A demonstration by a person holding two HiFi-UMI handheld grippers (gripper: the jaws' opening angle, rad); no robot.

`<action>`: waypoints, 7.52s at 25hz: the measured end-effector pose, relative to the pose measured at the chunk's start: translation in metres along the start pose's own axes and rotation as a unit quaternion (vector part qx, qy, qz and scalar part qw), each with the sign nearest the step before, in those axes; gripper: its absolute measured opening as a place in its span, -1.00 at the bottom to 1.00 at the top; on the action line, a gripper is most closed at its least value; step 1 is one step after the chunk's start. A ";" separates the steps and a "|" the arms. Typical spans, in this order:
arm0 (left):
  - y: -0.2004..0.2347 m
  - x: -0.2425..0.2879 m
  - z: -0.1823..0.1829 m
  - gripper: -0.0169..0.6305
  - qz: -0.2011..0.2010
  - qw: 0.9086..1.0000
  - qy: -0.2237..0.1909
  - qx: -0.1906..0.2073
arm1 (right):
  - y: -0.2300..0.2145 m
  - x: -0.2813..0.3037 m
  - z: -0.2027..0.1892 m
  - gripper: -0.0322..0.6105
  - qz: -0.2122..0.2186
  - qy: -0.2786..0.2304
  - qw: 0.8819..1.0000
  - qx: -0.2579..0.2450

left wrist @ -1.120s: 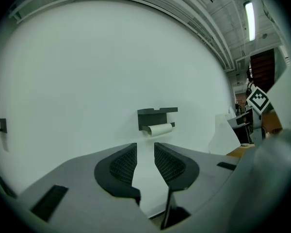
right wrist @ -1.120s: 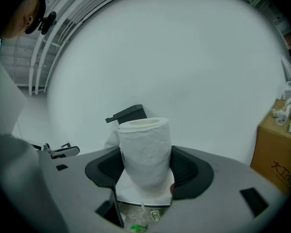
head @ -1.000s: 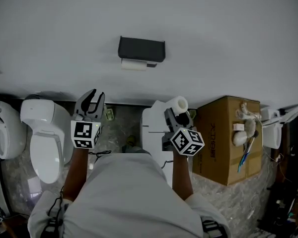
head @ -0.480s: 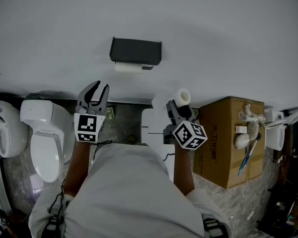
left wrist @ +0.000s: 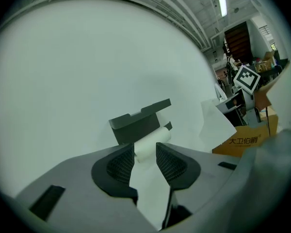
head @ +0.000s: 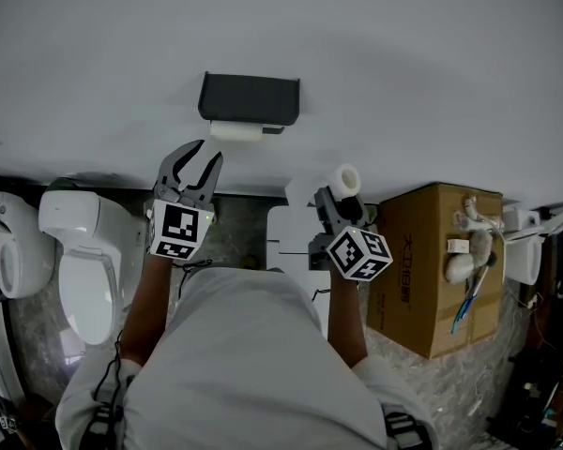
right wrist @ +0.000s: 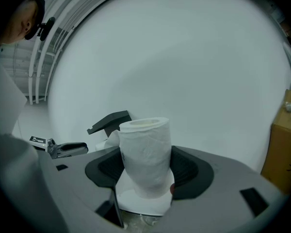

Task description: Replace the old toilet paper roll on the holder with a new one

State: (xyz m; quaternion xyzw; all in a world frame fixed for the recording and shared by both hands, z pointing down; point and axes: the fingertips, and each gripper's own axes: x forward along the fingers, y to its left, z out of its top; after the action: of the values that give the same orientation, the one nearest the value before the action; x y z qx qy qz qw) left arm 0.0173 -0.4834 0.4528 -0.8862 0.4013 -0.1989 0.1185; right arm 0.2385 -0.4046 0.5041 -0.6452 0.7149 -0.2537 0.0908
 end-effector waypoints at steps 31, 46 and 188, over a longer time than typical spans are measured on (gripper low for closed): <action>-0.029 0.067 -0.006 -0.30 -0.021 0.951 0.104 0.291 | -0.040 0.002 0.004 0.00 -0.006 0.010 1.000 0.009; -0.030 0.080 -0.008 -0.25 -0.009 0.928 0.118 0.354 | -0.049 0.000 0.005 0.00 -0.010 0.006 1.000 0.021; 0.138 -0.168 -0.070 -0.32 0.192 0.981 0.013 -0.039 | 0.058 0.119 0.001 -0.05 0.124 -0.136 0.777 0.602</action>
State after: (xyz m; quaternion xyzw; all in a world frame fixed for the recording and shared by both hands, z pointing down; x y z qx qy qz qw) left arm -0.2066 -0.4494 0.4207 -0.7942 0.5726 -0.1678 0.1146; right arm 0.1706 -0.5181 0.4991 -0.3922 0.4706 -0.5283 0.5878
